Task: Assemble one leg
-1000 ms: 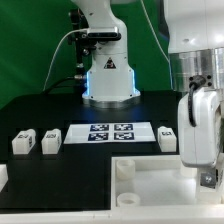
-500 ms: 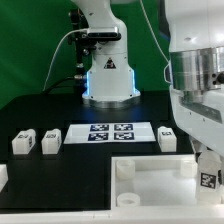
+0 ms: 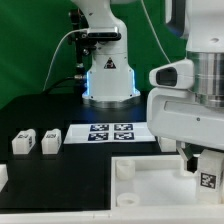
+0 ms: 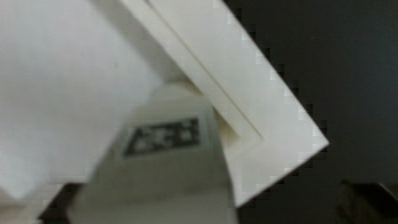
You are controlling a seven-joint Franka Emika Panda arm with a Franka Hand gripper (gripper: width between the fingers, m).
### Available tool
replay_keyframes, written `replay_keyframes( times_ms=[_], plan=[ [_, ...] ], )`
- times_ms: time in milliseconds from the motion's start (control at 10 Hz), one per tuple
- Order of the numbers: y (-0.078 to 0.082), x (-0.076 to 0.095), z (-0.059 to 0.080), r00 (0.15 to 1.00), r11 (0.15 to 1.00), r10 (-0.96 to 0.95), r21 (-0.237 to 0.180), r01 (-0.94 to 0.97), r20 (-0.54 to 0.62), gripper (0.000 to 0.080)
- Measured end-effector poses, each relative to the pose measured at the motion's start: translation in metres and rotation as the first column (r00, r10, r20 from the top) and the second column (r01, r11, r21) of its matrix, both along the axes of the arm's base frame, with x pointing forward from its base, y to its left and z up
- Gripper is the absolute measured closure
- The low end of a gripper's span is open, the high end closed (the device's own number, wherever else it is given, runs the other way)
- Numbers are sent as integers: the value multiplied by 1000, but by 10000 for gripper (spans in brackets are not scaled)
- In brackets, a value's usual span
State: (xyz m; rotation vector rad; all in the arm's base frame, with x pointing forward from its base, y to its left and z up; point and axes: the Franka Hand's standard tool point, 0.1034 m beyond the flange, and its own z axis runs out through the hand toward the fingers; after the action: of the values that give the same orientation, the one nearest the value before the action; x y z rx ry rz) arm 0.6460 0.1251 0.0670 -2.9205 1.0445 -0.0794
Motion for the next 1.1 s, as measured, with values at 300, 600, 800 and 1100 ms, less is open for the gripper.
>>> replay_keyframes(
  times_ms=[300, 600, 800, 1100],
  plan=[
    [-8, -4, -3, 984, 984, -178, -1, 178, -18, 495],
    [-13, -7, -3, 807, 807, -590, -4, 591, -29, 502],
    [-14, -11, -3, 509, 509, -861, -3, 861, -23, 502],
    [-12, -16, -4, 289, 289, -957, 37, 957, -11, 502]
  ],
)
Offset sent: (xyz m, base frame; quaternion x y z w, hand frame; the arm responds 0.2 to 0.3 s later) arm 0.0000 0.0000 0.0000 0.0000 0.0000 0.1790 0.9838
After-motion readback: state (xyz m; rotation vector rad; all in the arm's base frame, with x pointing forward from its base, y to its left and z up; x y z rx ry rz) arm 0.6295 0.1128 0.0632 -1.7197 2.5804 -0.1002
